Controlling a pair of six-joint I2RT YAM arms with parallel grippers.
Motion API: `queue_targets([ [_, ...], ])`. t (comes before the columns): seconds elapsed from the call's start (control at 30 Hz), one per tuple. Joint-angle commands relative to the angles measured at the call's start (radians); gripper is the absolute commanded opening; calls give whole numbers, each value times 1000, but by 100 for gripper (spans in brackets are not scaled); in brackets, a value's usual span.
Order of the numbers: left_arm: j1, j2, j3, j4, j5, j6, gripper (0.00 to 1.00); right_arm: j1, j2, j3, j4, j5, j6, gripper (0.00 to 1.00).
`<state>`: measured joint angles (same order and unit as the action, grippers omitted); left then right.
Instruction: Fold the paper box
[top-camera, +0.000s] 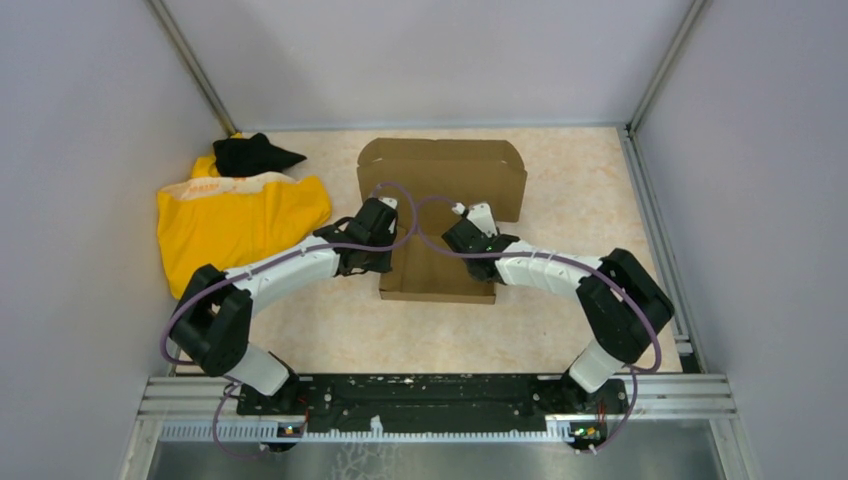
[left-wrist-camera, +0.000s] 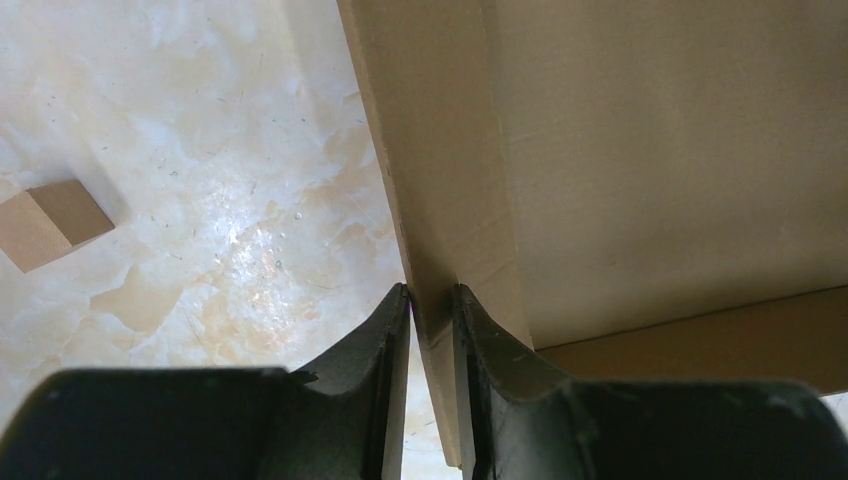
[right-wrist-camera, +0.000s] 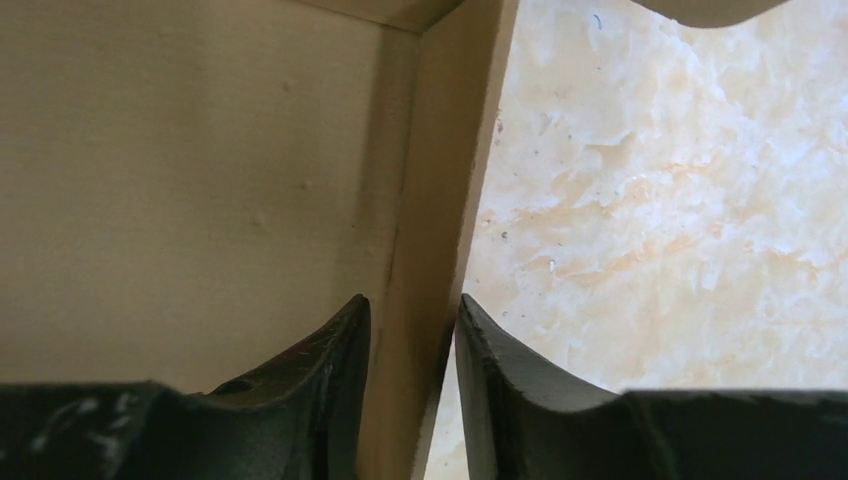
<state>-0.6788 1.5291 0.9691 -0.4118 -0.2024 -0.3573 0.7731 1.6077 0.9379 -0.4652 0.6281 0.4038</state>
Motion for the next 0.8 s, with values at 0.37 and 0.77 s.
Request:
queue_targets([
  [0.37,-6,1,16,24,-20,6,29,-90,-76,-27,79,-86,30,36],
  [0.77,-7,39,38,43,-30,8,30,-72,5,-3,11,90,-4,9],
])
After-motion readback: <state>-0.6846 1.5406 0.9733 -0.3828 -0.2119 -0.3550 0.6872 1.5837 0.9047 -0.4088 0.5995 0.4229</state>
